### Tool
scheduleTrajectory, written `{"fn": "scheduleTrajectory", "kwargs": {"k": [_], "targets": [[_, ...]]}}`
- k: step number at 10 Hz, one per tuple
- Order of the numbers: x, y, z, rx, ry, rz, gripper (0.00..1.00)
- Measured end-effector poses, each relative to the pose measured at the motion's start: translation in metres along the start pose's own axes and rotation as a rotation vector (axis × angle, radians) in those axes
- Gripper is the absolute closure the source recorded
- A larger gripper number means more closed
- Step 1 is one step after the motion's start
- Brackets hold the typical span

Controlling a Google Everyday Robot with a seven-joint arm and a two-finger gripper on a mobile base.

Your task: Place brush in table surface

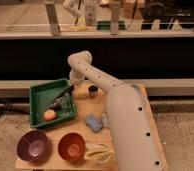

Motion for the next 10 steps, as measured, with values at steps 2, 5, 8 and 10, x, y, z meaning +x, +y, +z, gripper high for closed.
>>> {"fn": "scheduleTrajectory", "kwargs": {"k": [2,5,8,10], "targets": [[0.002,0.005,0.023,0.004,0.000,0.001,1.00],[0.001,0.007,0.026,0.001,-0.001,0.000,1.00],[-0.005,-0.004,-0.008,-0.003,-0.003,-0.005,1.00],[-0.007,-0.013,-0.046,0.001,-0.003,0.000,1.00]]}}
